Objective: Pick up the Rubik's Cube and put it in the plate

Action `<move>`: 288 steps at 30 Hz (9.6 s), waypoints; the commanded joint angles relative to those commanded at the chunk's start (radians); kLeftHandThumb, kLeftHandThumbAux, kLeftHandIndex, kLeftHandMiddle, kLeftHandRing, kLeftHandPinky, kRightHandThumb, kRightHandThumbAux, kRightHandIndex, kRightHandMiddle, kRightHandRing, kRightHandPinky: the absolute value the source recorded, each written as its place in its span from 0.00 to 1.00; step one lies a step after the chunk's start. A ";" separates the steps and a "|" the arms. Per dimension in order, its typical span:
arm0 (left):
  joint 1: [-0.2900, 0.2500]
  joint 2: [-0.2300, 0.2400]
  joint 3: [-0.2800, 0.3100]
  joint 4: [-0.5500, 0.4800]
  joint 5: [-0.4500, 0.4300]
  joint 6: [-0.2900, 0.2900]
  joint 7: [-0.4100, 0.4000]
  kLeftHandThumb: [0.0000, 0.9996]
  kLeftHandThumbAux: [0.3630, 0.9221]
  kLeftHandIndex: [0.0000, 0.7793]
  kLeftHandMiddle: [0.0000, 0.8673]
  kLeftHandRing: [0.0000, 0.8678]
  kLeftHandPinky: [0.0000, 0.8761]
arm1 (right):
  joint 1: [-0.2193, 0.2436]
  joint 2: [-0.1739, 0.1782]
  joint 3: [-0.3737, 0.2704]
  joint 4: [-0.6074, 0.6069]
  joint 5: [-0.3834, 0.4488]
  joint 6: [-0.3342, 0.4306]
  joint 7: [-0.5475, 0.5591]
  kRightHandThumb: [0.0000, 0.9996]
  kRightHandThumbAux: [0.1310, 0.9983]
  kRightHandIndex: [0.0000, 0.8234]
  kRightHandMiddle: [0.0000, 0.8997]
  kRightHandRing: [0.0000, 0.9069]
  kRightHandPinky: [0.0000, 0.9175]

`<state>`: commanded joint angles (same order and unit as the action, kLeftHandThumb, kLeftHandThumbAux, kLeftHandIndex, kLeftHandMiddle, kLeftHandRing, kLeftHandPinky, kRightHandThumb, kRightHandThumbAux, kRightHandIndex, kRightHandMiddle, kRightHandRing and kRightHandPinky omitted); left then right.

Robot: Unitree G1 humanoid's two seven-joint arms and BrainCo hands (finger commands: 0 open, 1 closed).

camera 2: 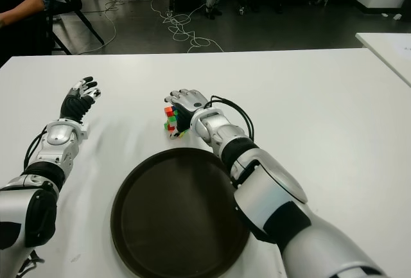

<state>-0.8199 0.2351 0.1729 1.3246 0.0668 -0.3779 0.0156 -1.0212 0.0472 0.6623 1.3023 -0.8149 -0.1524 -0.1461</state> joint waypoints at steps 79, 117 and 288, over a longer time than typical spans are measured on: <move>0.003 0.001 0.000 -0.001 -0.004 -0.014 -0.014 0.13 0.36 0.10 0.16 0.14 0.10 | 0.023 0.028 0.089 0.005 -0.029 0.019 -0.058 0.00 0.67 0.05 0.05 0.08 0.17; 0.004 0.003 0.004 -0.003 -0.006 -0.014 -0.018 0.14 0.37 0.11 0.18 0.16 0.13 | 0.024 0.030 0.093 0.001 -0.025 0.021 -0.075 0.00 0.71 0.08 0.10 0.14 0.23; 0.012 0.010 0.016 -0.008 -0.020 -0.020 -0.033 0.15 0.40 0.11 0.19 0.16 0.12 | 0.116 0.013 0.048 -0.031 -0.015 -0.089 -0.297 0.00 0.77 0.43 0.50 0.51 0.48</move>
<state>-0.8081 0.2452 0.1893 1.3163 0.0469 -0.3975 -0.0177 -0.9053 0.0604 0.7107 1.2716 -0.8295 -0.2412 -0.4428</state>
